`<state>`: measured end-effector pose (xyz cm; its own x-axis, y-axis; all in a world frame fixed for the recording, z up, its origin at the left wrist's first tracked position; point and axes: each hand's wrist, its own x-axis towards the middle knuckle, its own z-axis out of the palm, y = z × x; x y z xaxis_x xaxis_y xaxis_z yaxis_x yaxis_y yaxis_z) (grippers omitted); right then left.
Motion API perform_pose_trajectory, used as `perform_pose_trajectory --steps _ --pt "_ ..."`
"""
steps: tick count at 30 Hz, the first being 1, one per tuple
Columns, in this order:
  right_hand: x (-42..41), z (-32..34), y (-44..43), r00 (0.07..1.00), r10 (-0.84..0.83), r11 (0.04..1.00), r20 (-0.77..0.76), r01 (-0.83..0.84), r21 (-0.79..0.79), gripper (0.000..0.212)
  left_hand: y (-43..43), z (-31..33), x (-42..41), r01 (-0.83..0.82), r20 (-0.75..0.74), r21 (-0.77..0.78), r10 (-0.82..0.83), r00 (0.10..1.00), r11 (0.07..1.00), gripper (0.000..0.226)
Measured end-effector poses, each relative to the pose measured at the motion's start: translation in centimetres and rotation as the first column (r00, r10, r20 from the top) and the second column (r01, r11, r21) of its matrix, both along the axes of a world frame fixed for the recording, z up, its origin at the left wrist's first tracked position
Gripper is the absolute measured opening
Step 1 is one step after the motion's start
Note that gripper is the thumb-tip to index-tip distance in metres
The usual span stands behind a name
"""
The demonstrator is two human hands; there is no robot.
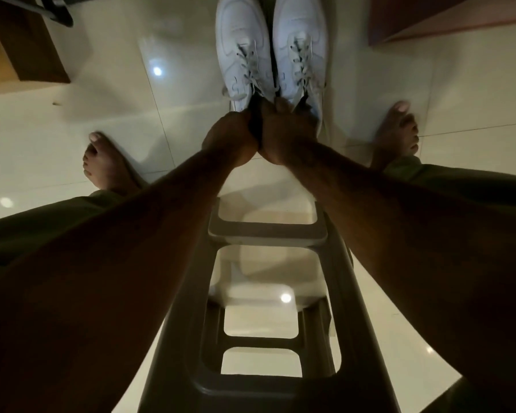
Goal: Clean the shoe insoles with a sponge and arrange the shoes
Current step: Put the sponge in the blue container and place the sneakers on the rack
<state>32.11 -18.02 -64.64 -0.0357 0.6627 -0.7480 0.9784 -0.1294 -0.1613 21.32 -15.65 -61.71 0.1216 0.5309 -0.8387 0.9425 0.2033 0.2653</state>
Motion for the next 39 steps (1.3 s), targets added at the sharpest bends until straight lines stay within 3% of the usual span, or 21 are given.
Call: perform_pose_trajectory --steps 5,9,15,20,23,27,32,35,39 --pt "0.2 2.2 1.4 0.992 -0.127 0.942 0.021 0.114 0.314 0.025 0.4 2.3 0.4 -0.115 -0.027 0.123 0.12 0.992 0.986 0.035" --pt "0.2 4.1 2.0 0.99 -0.135 0.939 -0.032 0.138 0.314 0.019 0.4 4.4 0.1 -0.238 -0.029 0.196 0.248 0.968 0.951 0.029" --pt "-1.0 11.0 0.7 0.983 -0.121 0.923 -0.136 0.162 0.348 0.013 0.9 8.9 -0.9 -0.363 -0.109 0.186 0.386 0.916 0.913 0.059" --pt "-1.5 18.3 -0.7 0.969 -0.075 0.859 -0.236 0.184 0.478 0.014 0.7 14.2 -2.3 -0.278 -0.168 0.229 0.319 0.933 0.933 0.05" --pt "-1.8 22.9 -1.2 0.945 -0.183 0.833 -0.27 0.295 0.468 0.038 -0.2 18.3 -3.1 -0.247 -0.096 0.265 0.28 0.955 0.932 0.033" --pt "-2.2 27.8 -0.9 0.95 -0.253 0.827 -0.184 0.311 0.469 0.064 -2.5 24.1 -2.8 -0.197 0.001 0.378 0.213 0.977 0.904 0.044" --pt "-3.1 33.6 -0.8 0.98 -0.163 0.825 -0.116 0.2 0.528 0.045 -3.7 31.7 -2.6 -0.16 -0.008 0.557 0.198 0.98 0.815 0.049" --pt "-3.9 37.4 -0.7 0.98 -0.128 0.769 -0.151 0.194 0.609 0.041 -2.9 36.1 -3.2 -0.089 -0.091 0.681 0.204 0.975 0.727 0.064" --pt "-4.0 42.4 -0.1 0.977 -0.081 0.691 -0.196 0.196 0.695 0.032 -1.8 41.0 -3.4 0.019 -0.132 0.768 0.13 0.983 0.64 0.065"
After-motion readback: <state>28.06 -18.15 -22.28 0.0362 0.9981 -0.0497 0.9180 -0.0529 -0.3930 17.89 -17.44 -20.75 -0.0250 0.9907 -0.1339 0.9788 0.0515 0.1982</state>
